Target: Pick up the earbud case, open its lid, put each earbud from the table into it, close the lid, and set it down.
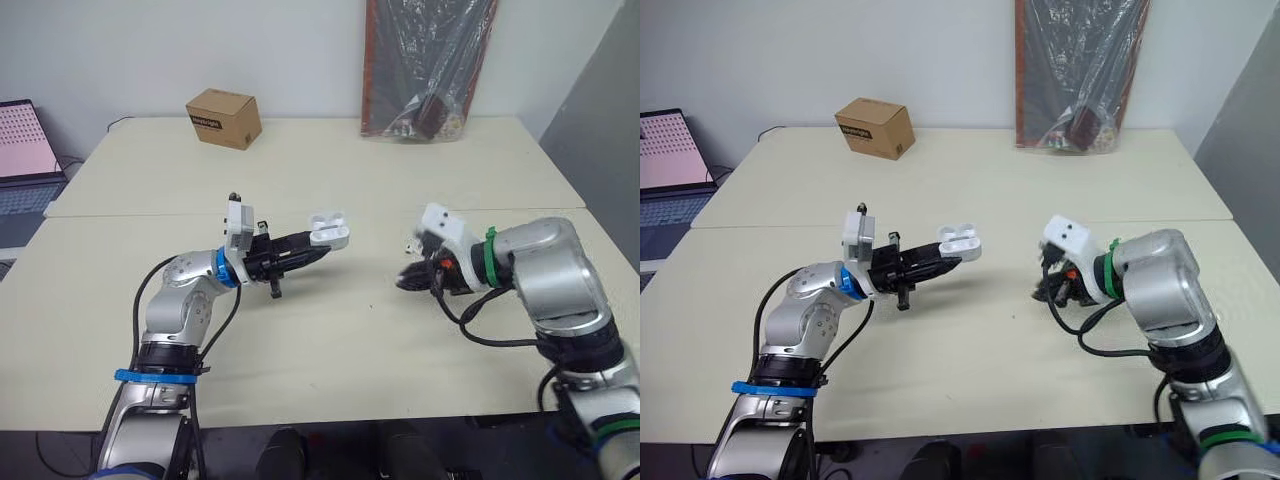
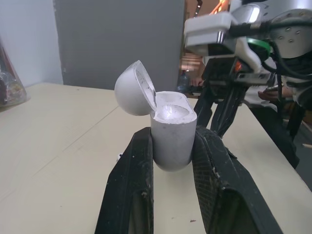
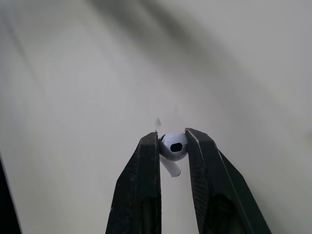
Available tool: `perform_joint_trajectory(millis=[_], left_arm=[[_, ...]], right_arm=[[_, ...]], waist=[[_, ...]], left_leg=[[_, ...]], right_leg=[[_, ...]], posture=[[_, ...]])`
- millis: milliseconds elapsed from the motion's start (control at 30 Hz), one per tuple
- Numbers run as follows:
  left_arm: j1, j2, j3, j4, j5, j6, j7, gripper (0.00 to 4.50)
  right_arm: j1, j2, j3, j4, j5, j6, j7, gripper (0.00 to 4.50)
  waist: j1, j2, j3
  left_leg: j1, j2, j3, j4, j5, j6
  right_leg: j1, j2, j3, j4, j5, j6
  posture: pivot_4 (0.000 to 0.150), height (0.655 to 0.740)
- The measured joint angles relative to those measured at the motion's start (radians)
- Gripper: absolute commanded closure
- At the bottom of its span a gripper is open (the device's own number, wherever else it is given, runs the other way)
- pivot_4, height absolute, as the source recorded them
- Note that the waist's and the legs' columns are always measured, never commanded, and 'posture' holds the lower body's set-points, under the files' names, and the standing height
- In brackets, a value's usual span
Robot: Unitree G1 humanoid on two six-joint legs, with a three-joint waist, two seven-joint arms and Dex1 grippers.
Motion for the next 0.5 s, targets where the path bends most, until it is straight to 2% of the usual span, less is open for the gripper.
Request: perform_joint_trajectory(millis=[67,233,500], left_arm=[[-0.012,-0.010,0.000,0.024,0.008,-0.018,0.004,3.78],[-0.034,-0.035,-0.001,0.049,0.019,-0.054,0.018,3.78],[-0.067,-0.064,-0.002,0.094,0.053,-0.101,0.050,3.78]], right_arm=[[0.006,0.103,-0.118,-0.090,0.034,0.074,-0.079,4.09],[0.001,0.310,-0.252,-0.176,0.111,0.115,-0.247,4.09],[-0.128,0.538,-0.296,-0.145,0.159,0.115,-0.554,4.09]], waist=[[0.000,0.000,0.000],[-0.003,0.000,0.000],[-0.004,0.001,0.000]], left_leg=[[0.000,0.000,0.000,0.000,0.000,0.000],[0.001,0.000,0.000,-0.001,0.000,0.000],[0.001,0.000,0.000,-0.001,0.000,0.000]], right_leg=[[0.000,0.000,0.000,0.000,0.000,0.000],[0.000,0.000,0.000,0.001,0.000,0.000],[-0.001,0.000,0.000,0.002,0.000,0.000]], posture=[[0.150,0.7400],[0.150,0.7400],[0.150,0.7400]])
